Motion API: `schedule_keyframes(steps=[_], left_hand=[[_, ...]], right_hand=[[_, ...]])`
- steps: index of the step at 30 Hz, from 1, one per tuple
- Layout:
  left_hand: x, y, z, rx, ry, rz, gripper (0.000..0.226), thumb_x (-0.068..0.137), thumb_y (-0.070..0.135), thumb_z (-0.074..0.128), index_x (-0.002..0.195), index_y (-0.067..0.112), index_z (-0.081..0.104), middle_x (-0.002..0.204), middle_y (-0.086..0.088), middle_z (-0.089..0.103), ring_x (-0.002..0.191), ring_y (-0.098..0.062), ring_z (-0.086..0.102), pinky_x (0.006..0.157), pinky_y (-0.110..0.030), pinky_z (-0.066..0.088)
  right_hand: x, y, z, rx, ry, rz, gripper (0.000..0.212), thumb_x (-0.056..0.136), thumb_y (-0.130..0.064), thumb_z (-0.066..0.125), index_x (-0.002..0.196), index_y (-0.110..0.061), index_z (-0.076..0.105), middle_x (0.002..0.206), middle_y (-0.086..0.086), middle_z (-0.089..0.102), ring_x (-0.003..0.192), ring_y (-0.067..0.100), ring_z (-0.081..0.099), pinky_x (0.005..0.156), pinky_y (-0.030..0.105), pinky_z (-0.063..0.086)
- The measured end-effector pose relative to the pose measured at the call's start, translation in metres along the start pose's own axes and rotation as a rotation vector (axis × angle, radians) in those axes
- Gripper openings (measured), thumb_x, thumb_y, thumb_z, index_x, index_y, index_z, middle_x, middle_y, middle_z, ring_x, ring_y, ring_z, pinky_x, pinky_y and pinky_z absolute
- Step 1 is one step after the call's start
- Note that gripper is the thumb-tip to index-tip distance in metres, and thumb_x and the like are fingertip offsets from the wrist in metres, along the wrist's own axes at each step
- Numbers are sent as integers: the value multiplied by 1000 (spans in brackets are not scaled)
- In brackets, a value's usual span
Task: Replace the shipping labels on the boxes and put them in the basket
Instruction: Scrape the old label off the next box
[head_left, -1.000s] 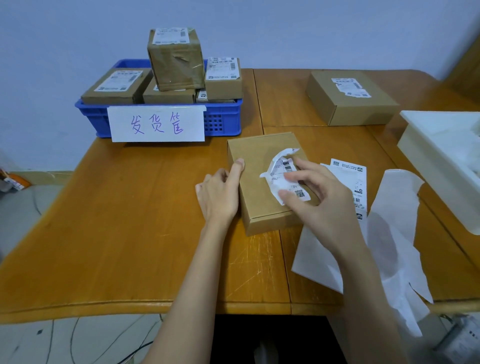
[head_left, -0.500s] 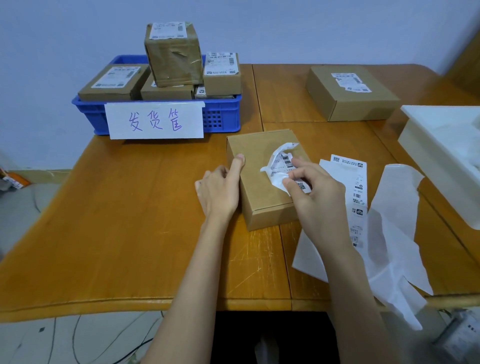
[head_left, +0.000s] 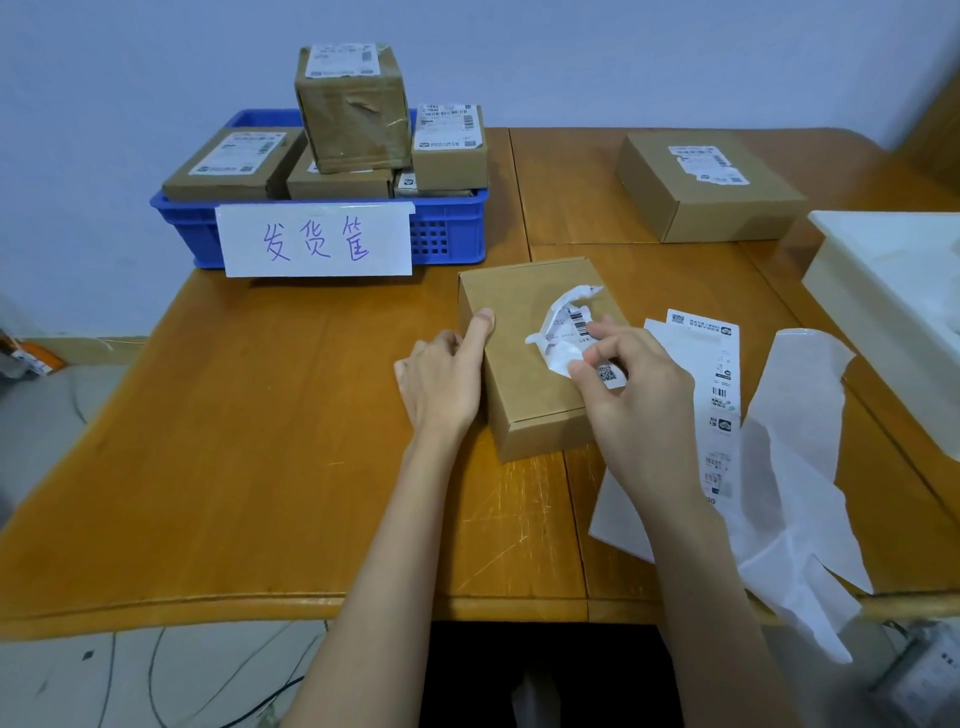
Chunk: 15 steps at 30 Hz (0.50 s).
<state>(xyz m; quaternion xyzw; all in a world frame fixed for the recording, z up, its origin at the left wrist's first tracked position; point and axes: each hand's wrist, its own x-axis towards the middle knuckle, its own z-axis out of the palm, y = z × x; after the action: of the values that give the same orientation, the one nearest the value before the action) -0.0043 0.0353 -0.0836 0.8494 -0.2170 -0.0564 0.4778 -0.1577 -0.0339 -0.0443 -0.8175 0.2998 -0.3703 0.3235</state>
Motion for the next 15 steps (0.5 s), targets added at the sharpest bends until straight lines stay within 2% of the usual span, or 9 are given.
schedule_keyframes(steps=[4, 6, 8, 10, 15], left_hand=[[-1, -2, 1, 5, 18, 1, 92, 68, 85, 10, 83, 16, 68, 86, 1, 68, 94, -19, 56, 98, -38, 31], [-2, -1, 1, 2, 26, -2, 91, 68, 85, 10, 82, 16, 68, 85, 1, 67, 93, -19, 57, 97, -37, 31], [-3, 1, 1, -3, 35, -6, 90, 68, 85, 10, 81, 16, 67, 84, 1, 67, 93, -20, 57, 97, -37, 32], [-1, 0, 1, -2, 34, -8, 89, 69, 85, 11, 80, 17, 67, 84, 1, 67, 93, -20, 57, 97, -36, 31], [-3, 1, 1, 2, 26, -3, 85, 76, 83, 17, 90, 18, 70, 90, 2, 67, 96, -17, 53, 97, -36, 29]], right_hand=[[5, -1, 7, 23, 88, 13, 6, 88, -8, 66, 85, -12, 63, 109, -1, 65, 106, 1, 53, 86, 3, 36], [9, 2, 3, 97, 106, -16, 12, 83, -5, 71, 83, -15, 63, 100, -3, 63, 99, 5, 60, 85, 8, 44], [11, 2, -3, 164, 62, -16, 17, 78, -6, 76, 88, -15, 65, 101, -1, 59, 97, 8, 62, 86, 15, 49], [10, 0, -5, 141, -4, -16, 22, 76, -12, 77, 93, -16, 64, 103, -2, 53, 100, 10, 56, 87, 16, 47], [7, -4, -5, -105, -92, -43, 31, 65, -44, 65, 90, -25, 60, 99, -9, 46, 100, 10, 41, 83, 25, 32]])
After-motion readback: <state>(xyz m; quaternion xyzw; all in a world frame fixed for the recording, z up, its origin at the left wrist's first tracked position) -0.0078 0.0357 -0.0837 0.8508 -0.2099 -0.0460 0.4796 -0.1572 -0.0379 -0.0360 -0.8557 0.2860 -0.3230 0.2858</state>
